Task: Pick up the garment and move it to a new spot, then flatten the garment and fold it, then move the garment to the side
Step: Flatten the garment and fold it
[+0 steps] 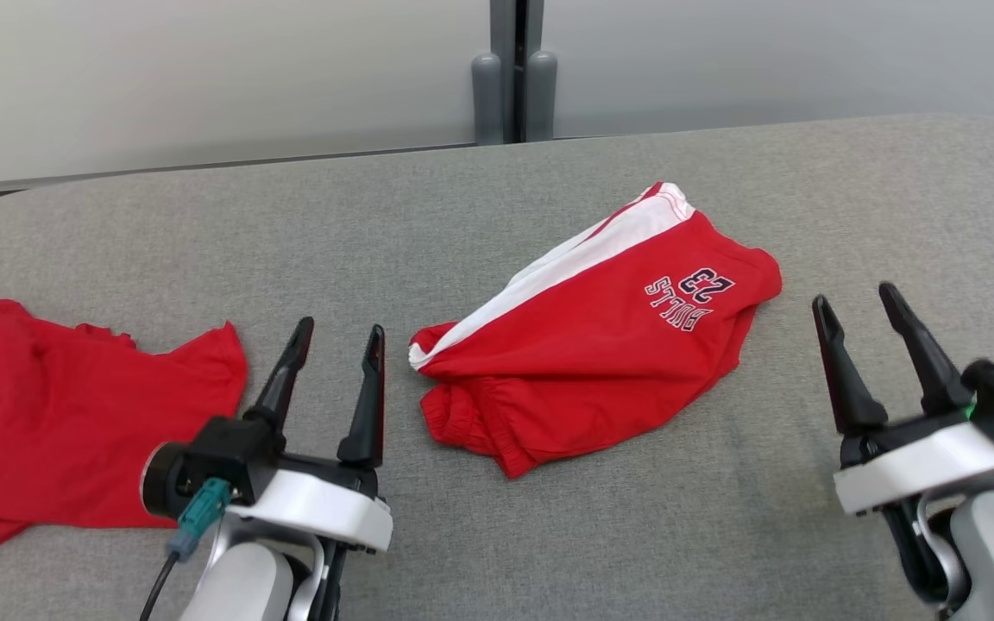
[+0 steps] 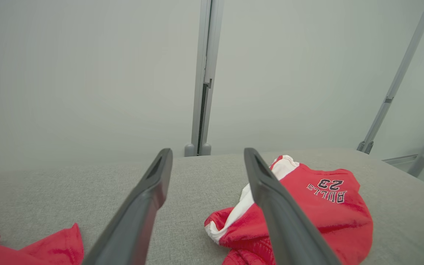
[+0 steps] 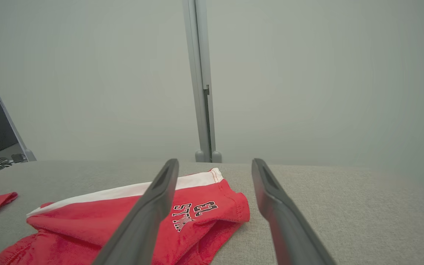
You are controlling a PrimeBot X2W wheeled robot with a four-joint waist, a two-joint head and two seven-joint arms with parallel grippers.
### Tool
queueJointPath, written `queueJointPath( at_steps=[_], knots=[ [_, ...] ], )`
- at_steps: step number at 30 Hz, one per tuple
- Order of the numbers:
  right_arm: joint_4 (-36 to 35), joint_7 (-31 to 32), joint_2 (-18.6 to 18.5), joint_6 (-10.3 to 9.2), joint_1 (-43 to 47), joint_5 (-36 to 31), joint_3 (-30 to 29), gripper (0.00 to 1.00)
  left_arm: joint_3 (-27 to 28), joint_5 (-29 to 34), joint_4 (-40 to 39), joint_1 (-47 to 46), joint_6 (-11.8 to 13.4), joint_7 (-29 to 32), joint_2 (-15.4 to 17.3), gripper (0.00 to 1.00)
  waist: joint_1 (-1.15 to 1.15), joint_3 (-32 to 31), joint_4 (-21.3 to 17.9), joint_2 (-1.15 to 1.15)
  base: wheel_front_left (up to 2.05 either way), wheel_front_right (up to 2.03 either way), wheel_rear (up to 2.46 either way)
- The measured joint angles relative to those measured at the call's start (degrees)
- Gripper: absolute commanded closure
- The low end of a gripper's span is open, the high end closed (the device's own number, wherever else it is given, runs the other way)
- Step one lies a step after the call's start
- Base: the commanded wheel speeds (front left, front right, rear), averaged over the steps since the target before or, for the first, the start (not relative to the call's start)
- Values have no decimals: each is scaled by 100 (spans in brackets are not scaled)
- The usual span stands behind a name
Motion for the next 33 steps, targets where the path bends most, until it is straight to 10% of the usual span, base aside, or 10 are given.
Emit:
queueJointPath(
  at_steps=[15,33],
  knots=[
    [515,67,558,0,272,-176,-398,0,699,705,-12,355,-599,-1,-396,0,0,64,171,0,0,0,0],
    [2248,1547,790,-1,-1132,1183,-1458,0,316,701,245,-119,-364,0,-414,0,0,735,907,0,0,0,0]
  ],
)
